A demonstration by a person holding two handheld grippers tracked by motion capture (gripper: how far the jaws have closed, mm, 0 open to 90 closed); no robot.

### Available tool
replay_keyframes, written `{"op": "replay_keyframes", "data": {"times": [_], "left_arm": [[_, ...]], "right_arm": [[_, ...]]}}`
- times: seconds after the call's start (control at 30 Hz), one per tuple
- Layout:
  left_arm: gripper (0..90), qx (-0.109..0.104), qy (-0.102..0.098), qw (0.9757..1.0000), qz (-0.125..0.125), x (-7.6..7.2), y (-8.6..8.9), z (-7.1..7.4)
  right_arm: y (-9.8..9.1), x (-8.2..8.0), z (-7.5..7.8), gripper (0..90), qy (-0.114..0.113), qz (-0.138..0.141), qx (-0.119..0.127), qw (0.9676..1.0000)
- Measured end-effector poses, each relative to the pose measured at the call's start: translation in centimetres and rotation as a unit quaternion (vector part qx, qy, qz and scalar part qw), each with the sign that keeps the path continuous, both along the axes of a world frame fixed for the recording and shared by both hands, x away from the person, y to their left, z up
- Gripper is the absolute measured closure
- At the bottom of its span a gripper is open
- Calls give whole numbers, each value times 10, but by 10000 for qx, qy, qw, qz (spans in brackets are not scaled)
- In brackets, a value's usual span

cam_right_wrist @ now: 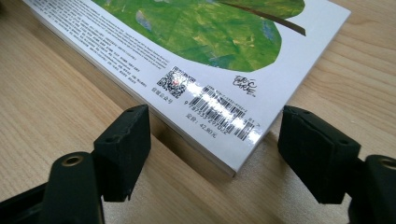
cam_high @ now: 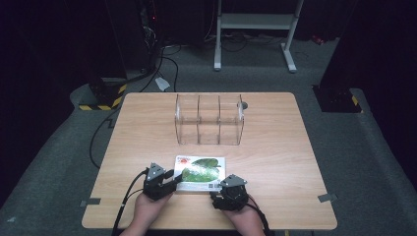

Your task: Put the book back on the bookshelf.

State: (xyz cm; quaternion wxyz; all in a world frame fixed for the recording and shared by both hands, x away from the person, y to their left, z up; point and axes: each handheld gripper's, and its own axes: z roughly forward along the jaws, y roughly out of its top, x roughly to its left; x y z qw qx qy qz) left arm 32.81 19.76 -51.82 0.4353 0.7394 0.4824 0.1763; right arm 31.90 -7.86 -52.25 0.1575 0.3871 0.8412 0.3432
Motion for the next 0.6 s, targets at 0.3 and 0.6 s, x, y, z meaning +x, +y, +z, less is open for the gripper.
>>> {"op": "replay_keyframes", "data": {"times": [0.3, 0.6], "left_arm": [[577, -168, -158, 9997, -56, -4, 1, 6], [582, -314, -428, 9985, -165, -11, 2, 15]], "right_arm": [[-2, 1, 0, 194, 129, 22, 121, 9998], [-2, 2, 0, 199, 65, -69, 111, 9999]]}}
